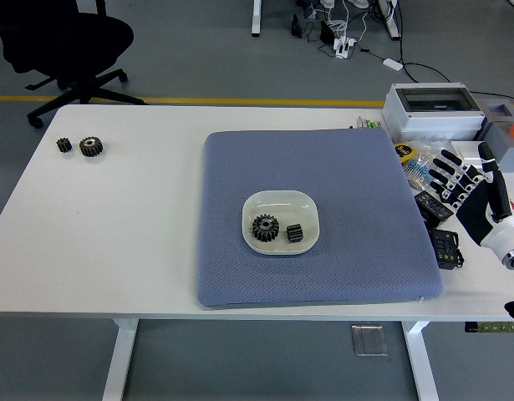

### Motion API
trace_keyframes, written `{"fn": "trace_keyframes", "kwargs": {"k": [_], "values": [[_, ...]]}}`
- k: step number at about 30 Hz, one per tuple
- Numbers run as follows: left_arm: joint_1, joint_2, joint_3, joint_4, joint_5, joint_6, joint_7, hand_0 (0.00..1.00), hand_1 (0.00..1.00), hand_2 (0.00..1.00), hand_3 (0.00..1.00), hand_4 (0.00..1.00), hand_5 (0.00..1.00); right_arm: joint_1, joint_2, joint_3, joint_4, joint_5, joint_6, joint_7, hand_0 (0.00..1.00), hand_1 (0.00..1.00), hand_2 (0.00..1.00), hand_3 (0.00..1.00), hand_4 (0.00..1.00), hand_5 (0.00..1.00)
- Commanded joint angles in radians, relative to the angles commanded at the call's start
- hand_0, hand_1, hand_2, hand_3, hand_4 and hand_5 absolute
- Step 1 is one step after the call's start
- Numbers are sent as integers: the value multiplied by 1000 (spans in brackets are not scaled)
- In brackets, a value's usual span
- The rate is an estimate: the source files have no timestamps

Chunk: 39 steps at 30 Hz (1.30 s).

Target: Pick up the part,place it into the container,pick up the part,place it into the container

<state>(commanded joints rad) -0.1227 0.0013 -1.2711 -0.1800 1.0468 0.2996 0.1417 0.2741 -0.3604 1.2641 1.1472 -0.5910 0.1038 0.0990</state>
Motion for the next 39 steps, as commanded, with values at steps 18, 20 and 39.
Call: {"fn": "trace_keyframes", "kwargs": {"k": [18, 20, 39], "values": [[0, -1, -4, 0, 6, -1, -1, 619, 595, 641, 556, 639, 571, -102, 107, 194, 56, -103, -26, 14, 945, 866, 871, 873, 998, 962], [1, 0, -3, 0, 6, -2, -1, 619, 595, 641, 556, 639, 571, -107, 108, 198, 61, -102, -27, 17, 945, 866, 871, 873, 998, 962], [2, 2, -12, 0, 26, -2, 2, 620, 595, 641, 556, 639, 571, -117, 124, 214, 70, -110, -41, 48, 893, 830, 840, 841, 998, 950]]}}
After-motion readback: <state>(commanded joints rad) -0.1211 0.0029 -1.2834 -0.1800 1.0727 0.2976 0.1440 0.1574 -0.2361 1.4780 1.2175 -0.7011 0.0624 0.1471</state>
